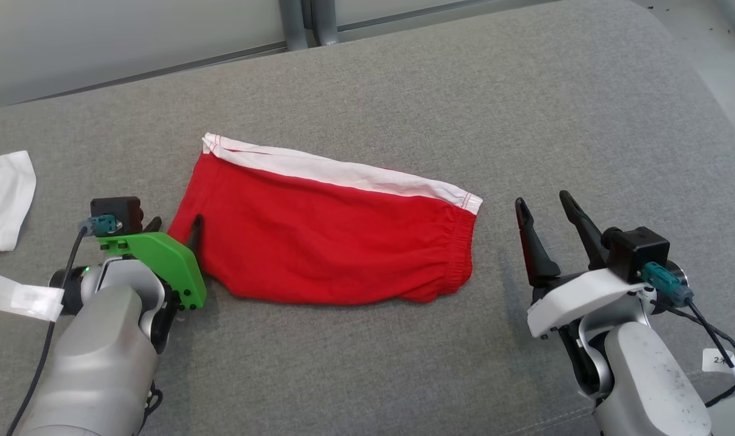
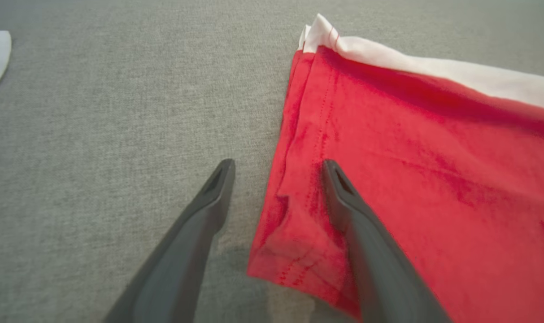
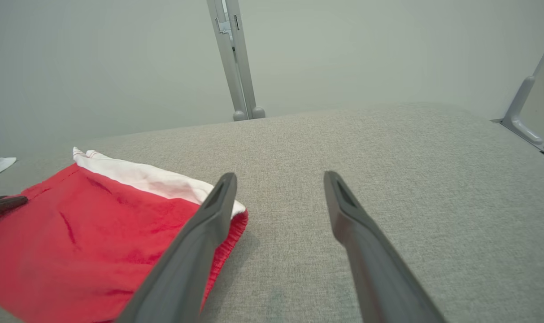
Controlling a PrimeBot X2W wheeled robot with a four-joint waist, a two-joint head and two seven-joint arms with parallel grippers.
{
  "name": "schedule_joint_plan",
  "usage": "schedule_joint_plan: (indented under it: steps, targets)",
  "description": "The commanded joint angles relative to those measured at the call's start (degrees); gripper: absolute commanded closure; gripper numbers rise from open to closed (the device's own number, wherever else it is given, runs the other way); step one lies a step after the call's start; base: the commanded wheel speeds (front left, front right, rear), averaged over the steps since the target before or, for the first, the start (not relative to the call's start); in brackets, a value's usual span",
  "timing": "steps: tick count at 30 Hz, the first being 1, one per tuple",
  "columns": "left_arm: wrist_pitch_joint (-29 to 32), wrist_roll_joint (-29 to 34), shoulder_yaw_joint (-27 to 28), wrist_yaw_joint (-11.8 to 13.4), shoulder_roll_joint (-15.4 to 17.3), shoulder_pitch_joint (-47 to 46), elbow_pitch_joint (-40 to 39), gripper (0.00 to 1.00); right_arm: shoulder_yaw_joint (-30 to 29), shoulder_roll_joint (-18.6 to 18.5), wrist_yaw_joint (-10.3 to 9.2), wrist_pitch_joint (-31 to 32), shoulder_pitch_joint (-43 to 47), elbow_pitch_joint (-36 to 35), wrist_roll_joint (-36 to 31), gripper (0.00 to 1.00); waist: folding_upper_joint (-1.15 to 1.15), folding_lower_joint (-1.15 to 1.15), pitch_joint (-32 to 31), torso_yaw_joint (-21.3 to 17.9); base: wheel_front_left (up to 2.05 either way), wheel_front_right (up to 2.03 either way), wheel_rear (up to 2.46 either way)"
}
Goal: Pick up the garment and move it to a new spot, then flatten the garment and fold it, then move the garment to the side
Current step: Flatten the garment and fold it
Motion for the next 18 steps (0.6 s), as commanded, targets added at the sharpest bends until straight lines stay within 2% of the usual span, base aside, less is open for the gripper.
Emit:
schedule_joint_plan:
  steps: [1,9,10,11,12,13,14,18]
  targets:
    - [0.6,-0.3,-0.3,-0.2,0.5,0.0,0.3,0.00,-0.1,-0.1,-0.02,0.5,0.9,-1.1,-0.1,0.00,0.24,0.00,0.3,-0.6,0.00,0.00,0.00]
    - [4.8,-1.6,-2.1,-0.2,1.6,0.1,1.0,0.00,1.3,-0.1,-0.02,2.2,1.8,-5.4,1.2,0.00,0.24,0.00,0.7,-2.5,0.00,0.00,0.00]
    - [5.2,-1.7,-2.4,-0.2,1.6,0.1,0.7,0.04,1.4,-0.1,-0.02,2.3,1.8,-5.7,1.2,0.00,0.24,0.00,0.8,-2.6,0.00,0.00,0.00]
    - [5.3,-1.9,-2.7,-0.2,1.6,0.1,0.4,0.53,1.5,-0.1,-0.02,2.4,1.9,-6.0,1.3,0.00,0.24,0.00,0.8,-2.7,0.00,0.00,0.00]
    - [5.4,-2.0,-3.0,-0.2,1.5,0.1,0.0,0.70,1.5,-0.1,-0.02,2.4,2.0,-6.2,1.3,0.00,0.24,0.00,0.8,-2.8,0.00,0.00,0.00]
    - [5.4,-2.1,-3.3,-0.2,1.6,0.2,-0.6,0.94,1.6,-0.1,-0.02,2.5,2.1,-6.3,1.2,0.00,0.24,0.00,0.8,-2.8,0.00,0.00,0.00]
    - [5.4,-2.3,-3.6,-0.2,1.7,0.3,-1.0,1.00,1.6,-0.1,-0.02,2.5,2.3,-6.5,1.3,0.00,0.24,0.00,0.8,-2.8,0.00,0.00,0.00]
    - [5.5,-3.0,-4.8,-0.2,2.0,1.2,-2.1,1.00,1.3,-0.1,-0.02,2.5,2.9,-6.5,1.5,0.00,0.24,0.00,0.2,-2.5,0.00,0.00,0.00]
